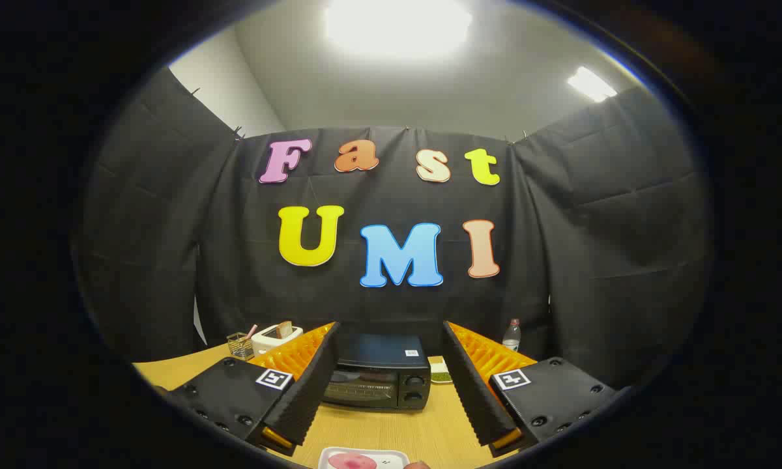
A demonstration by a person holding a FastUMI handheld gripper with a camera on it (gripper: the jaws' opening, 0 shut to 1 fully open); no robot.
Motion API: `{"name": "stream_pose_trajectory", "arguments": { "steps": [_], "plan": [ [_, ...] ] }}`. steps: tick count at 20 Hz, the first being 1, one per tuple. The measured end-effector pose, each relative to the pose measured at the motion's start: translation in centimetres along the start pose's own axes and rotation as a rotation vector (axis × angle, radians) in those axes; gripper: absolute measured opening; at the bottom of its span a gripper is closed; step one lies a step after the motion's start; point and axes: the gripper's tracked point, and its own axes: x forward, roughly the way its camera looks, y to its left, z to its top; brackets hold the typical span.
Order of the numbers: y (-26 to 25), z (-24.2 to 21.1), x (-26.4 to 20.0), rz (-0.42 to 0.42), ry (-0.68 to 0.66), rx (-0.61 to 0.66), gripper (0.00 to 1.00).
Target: Open the toaster oven, put the food inside, and close the toaster oven door.
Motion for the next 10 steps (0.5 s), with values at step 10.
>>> {"name": "stream_pose_trajectory", "arguments": {
  "steps": [10],
  "plan": [
    [1.9, 0.3, 2.2, 0.01, -0.004, 0.013, 0.96]
  ]
}}
